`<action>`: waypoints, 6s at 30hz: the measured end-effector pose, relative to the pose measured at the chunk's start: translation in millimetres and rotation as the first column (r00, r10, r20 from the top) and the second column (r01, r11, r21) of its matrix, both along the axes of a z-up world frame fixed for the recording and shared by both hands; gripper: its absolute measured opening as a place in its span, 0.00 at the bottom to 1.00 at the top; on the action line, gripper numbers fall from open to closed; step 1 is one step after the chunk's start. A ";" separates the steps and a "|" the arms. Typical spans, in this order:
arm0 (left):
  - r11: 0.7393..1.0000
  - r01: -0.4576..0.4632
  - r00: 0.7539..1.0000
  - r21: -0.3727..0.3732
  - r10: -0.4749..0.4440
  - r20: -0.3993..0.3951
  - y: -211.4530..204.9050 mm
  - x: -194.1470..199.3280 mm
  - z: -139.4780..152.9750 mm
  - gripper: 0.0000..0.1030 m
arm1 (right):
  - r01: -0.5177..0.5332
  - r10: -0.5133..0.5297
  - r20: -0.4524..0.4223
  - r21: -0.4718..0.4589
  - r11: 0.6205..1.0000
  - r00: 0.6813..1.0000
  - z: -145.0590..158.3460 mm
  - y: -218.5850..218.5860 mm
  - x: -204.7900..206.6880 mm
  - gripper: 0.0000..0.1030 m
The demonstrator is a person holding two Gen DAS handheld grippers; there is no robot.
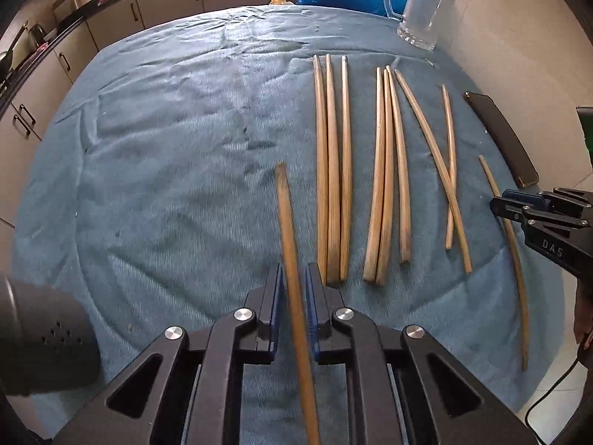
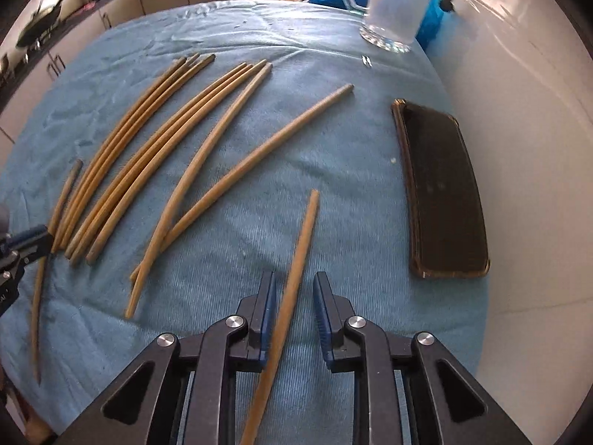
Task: Organize utensils
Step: 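Close the left gripper on a wooden chopstick while the right gripper grasps another chopstick, then lift both chopsticks over the black cup and open both grippers to drop them in, then close the left gripper on a chopstick while the right gripper grasps another chopstick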
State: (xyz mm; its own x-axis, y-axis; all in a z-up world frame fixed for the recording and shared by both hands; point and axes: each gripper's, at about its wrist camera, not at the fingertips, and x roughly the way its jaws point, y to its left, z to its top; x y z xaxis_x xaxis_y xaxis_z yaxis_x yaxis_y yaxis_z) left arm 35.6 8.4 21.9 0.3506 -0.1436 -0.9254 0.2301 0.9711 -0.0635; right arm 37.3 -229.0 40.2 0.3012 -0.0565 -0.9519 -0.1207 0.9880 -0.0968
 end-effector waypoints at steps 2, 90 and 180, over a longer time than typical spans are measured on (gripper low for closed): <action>1.000 -0.011 1.000 -0.023 0.011 0.003 1.9 2.5 0.1 0.11 | -0.016 0.016 -0.021 -0.009 1.000 1.000 -0.3 4.8 7.0 0.21; 0.920 -0.291 0.774 -0.263 0.388 0.500 193.7 -145.6 190.2 0.40 | -0.377 0.081 0.560 0.437 0.816 0.824 165.7 216.1 -30.1 0.48; 0.959 -0.128 0.992 -0.253 0.122 -0.040 55.6 -108.6 11.5 0.07 | 0.056 -0.074 0.050 0.297 0.953 0.996 1.5 -28.0 -78.9 0.16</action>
